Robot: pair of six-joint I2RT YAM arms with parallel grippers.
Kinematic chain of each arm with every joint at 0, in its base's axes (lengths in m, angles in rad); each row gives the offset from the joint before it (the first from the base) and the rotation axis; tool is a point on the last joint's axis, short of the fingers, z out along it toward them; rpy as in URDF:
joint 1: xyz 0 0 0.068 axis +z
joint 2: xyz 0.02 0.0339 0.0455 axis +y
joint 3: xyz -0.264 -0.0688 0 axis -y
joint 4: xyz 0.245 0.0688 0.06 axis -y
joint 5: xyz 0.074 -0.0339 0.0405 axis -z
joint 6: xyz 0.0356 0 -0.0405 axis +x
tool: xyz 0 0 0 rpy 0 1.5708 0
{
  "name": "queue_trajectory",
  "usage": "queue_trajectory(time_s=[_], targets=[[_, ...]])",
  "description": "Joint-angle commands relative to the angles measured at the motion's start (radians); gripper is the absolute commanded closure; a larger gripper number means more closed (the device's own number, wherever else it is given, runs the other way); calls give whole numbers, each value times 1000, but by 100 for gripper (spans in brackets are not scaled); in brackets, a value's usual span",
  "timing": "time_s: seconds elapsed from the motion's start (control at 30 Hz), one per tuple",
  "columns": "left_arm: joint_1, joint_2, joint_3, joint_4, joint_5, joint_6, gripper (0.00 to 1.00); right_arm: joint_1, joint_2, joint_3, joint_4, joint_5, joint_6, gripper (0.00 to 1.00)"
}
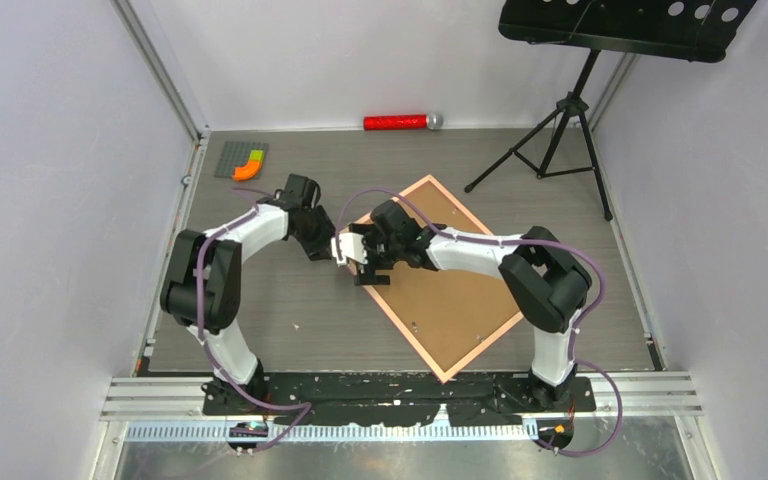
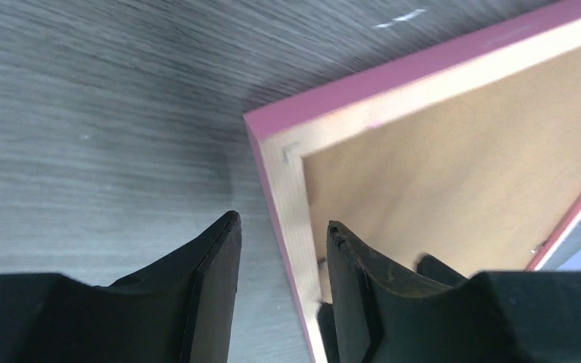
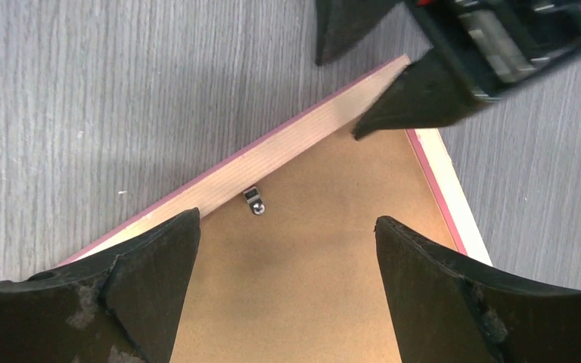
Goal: Take the photo out of the frame
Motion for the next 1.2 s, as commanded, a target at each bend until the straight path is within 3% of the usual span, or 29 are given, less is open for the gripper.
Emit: queue_trajectory(time_s=[0.0, 0.23, 0.3, 0.43, 0.77, 0.97, 1.17], targets=[[-2, 92, 16, -15, 31, 19, 55, -8, -69, -16, 29, 33, -4, 9], [-15, 140, 39, -64, -4, 38, 61, -9, -110, -51, 34, 43, -40, 8], [-16, 141, 32, -67, -8, 44, 70, -10, -79, -28, 16, 47, -52, 7], [-16, 140, 18, -72, -16, 56, 75, -9, 5, 57, -81, 63, -25, 9], [-19, 143, -21, -50, 11, 63, 80, 26, 92, 122, -43, 97, 22, 9], [-20, 130, -53, -33, 20, 61, 80, 44, 183, 217, -47, 209, 140, 13], [-21, 116, -84, -25, 21, 54, 81, 37, 211, 236, 37, 473, 275, 15]])
